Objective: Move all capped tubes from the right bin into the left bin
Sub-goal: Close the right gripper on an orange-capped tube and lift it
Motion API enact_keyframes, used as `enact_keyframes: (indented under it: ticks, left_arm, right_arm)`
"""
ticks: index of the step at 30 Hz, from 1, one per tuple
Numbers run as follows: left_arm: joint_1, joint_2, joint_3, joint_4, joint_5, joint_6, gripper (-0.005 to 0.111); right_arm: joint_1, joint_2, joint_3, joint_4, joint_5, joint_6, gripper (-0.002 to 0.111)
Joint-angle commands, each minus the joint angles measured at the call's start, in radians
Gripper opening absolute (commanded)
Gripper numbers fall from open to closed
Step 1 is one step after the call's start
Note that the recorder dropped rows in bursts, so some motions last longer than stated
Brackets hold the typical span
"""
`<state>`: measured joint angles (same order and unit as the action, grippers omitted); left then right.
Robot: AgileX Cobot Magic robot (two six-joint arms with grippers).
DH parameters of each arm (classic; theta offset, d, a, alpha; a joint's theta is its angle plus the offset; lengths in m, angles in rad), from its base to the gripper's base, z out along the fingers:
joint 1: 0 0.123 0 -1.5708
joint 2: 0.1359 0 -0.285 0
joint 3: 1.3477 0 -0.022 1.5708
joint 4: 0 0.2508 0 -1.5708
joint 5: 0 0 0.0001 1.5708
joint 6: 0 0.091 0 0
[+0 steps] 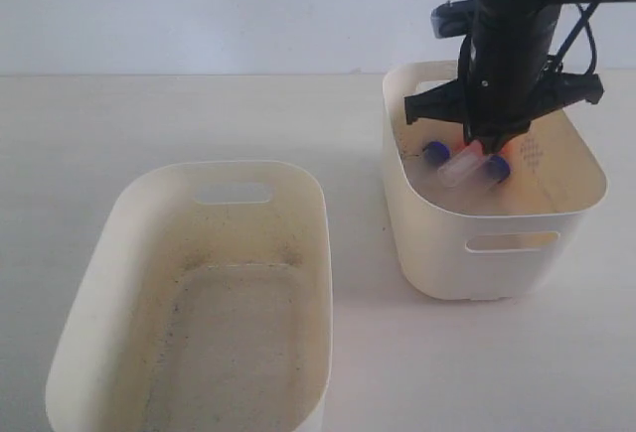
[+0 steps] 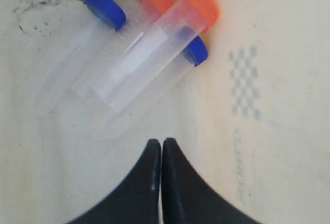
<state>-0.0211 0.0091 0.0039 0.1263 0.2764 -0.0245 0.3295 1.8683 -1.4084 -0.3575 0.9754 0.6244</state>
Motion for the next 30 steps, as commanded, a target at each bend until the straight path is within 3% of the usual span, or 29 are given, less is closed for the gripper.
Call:
enact_keyframes:
  ticks: [1, 8, 10, 15, 17, 30]
  left_arm:
    - [0.001, -0.002, -0.004, -0.007, -0.015, -0.012, 0.004]
    - [0.001, -0.002, -0.004, -0.007, -0.015, -0.012, 0.004]
    - [0.001, -0.002, -0.004, -0.007, -0.015, -0.012, 0.004]
    - [0.001, -0.002, -0.004, -0.007, -0.015, -0.012, 0.004]
    - [0.001, -0.002, -0.004, -0.007, -0.015, -0.012, 0.004]
    - [0.001, -0.002, -0.004, -0.007, -0.015, -0.012, 0.004]
  right_arm:
    - [-0.001, -0.066, 0.001, 0.003, 0.007, -0.030, 0.000]
    - [-0.001, -0.029, 0.001, 0.008, -0.093, 0.061, 0.002]
    - [-0.001, -0.017, 0.001, 0.015, -0.140, 0.077, 0.012]
    - [-0.001, 0.024, 0.001, 0.024, -0.188, 0.132, 0.053]
    - [-0.001, 0.043, 0.001, 0.011, -0.186, 0.175, 0.060]
    - [-0.001, 0.144, 0.001, -0.037, -0.181, 0.302, 0.055]
